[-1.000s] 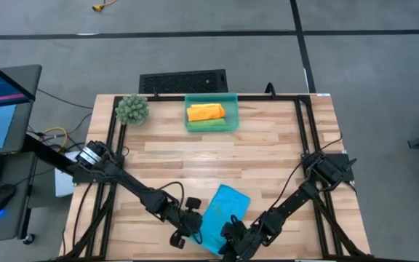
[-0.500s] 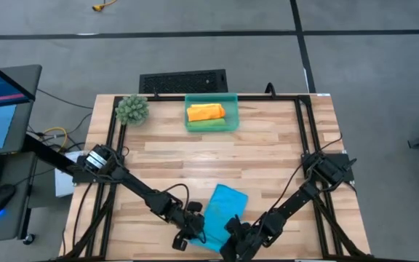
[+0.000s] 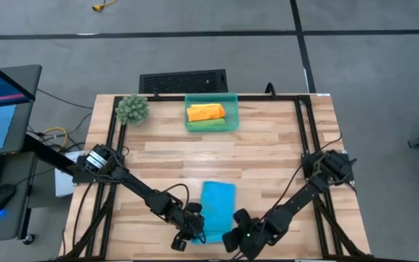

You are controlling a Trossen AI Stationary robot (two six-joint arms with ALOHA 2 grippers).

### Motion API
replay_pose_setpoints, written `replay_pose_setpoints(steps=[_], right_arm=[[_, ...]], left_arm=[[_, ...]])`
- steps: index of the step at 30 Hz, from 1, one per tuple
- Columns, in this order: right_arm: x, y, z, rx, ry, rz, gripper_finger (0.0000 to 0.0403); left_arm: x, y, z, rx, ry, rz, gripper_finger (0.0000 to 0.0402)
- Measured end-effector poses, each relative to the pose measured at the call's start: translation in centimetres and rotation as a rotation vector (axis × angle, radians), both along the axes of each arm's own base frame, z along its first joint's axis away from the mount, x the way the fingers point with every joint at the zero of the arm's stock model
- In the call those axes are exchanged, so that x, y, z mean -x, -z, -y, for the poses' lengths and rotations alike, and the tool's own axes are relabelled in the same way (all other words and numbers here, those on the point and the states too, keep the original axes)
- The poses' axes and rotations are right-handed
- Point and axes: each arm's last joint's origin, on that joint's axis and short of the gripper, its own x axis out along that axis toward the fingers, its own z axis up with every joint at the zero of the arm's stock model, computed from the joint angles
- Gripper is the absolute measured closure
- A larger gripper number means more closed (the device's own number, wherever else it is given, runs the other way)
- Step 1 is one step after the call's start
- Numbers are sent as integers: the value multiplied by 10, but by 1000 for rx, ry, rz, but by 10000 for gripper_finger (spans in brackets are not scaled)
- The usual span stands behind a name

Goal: Roll microfiber towels into tight, uniform cylinder then place into a basket
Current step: Roll the blue towel

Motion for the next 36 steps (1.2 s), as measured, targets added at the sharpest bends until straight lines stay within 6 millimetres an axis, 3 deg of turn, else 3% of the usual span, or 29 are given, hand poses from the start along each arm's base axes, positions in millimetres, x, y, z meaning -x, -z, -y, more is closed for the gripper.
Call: replay_pose_setpoints(steps=[8, 13, 18, 25, 36], right_arm=[[-11, 3, 13, -41, 30, -53, 403], [-20, -3, 33, -48, 41, -109, 403], [-36, 7, 52, -128, 44, -189, 403], [-42, 8, 68, -121, 89, -222, 403], [-43, 10, 80, -101, 113, -289, 403]], left_arm=[[0, 0, -1, 5, -10, -7, 306], [-1, 0, -1, 18, -18, -12, 306], [-1, 0, 0, 24, -20, -6, 306], [-1, -2, -1, 22, -27, -1, 306], [11, -46, -10, -95, -86, 108, 306]])
